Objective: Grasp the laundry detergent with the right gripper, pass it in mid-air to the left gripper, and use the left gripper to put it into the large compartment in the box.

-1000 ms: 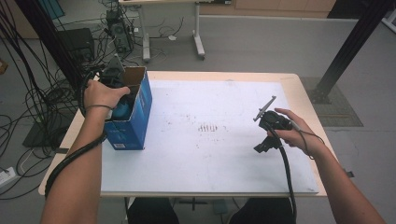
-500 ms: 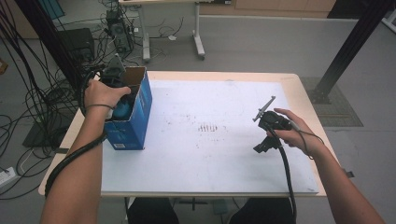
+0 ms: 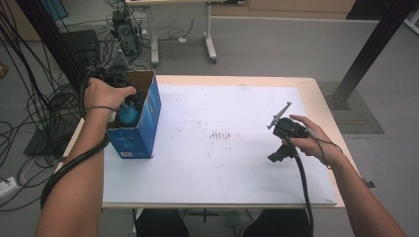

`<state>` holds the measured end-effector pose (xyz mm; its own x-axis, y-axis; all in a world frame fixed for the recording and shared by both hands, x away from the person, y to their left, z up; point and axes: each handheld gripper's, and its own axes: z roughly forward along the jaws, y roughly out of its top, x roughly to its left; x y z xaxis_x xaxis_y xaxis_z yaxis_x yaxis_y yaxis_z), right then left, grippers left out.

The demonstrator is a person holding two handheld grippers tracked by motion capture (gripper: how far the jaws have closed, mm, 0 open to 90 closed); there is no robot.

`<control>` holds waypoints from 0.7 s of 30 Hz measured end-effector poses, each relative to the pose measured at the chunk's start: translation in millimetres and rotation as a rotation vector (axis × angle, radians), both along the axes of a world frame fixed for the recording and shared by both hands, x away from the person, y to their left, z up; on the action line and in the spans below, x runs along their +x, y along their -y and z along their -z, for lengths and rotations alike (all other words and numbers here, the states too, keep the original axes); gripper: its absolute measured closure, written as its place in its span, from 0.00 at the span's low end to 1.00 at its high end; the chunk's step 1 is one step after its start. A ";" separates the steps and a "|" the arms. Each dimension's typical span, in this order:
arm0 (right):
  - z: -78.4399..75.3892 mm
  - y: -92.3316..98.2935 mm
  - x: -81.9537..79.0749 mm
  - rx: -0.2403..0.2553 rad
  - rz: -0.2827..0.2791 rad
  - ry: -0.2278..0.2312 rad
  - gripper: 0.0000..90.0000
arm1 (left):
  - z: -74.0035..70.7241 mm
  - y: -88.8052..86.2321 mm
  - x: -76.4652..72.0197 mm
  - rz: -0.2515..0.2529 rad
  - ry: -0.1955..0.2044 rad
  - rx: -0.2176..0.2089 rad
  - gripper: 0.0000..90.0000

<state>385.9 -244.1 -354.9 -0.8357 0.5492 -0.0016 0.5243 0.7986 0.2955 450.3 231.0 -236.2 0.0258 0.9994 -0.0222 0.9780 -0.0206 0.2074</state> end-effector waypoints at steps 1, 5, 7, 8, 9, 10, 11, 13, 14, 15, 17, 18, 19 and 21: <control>0.1 0.1 0.3 -0.001 -0.003 0.003 0.04 | -4.5 -0.6 -0.9 0.002 0.005 -0.002 0.37; -0.5 0.0 0.3 0.001 0.001 0.004 0.04 | -17.4 -0.9 -4.1 0.012 0.012 -0.002 0.35; -0.7 -0.1 0.5 0.000 -0.001 0.003 0.05 | -25.0 -0.2 -6.1 0.016 0.021 0.000 0.34; -0.8 0.0 0.7 -0.001 -0.001 0.007 0.04 | -28.9 0.3 -7.0 0.019 0.028 0.002 0.32; -1.0 -0.1 0.6 0.000 -0.002 0.006 0.04 | -31.6 0.9 -7.7 0.020 0.035 0.003 0.32; -1.1 -0.2 0.7 0.001 -0.003 0.005 0.05 | -35.2 1.7 -8.5 0.021 0.040 0.003 0.31; -1.3 -0.2 0.7 0.000 -0.003 0.006 0.05 | -38.7 2.5 -9.1 0.023 0.042 0.002 0.28; -1.7 -0.2 1.1 -0.002 -0.007 0.007 0.05 | -45.6 4.5 -9.9 0.024 0.045 0.006 0.25; -2.0 -0.4 1.1 -0.004 -0.006 0.005 0.05 | -49.2 5.5 -10.4 0.025 0.052 0.009 0.24; -2.2 -0.4 1.1 -0.003 -0.005 0.008 0.04 | -53.5 7.2 -10.8 0.026 0.057 0.012 0.23; -2.8 -0.8 1.1 -0.001 -0.005 0.007 0.05 | -59.4 10.3 -10.8 0.030 0.068 0.011 0.21; -2.7 -1.1 1.2 -0.001 -0.005 0.008 0.04 | -61.4 11.6 -10.7 0.033 0.069 0.010 0.20; -2.7 -1.3 1.2 -0.002 -0.005 0.009 0.04 | -64.0 13.8 -10.5 0.039 0.069 0.011 0.18; -2.6 -1.9 1.3 -0.004 -0.008 0.007 0.05 | -68.3 18.6 -10.2 0.050 0.071 0.013 0.15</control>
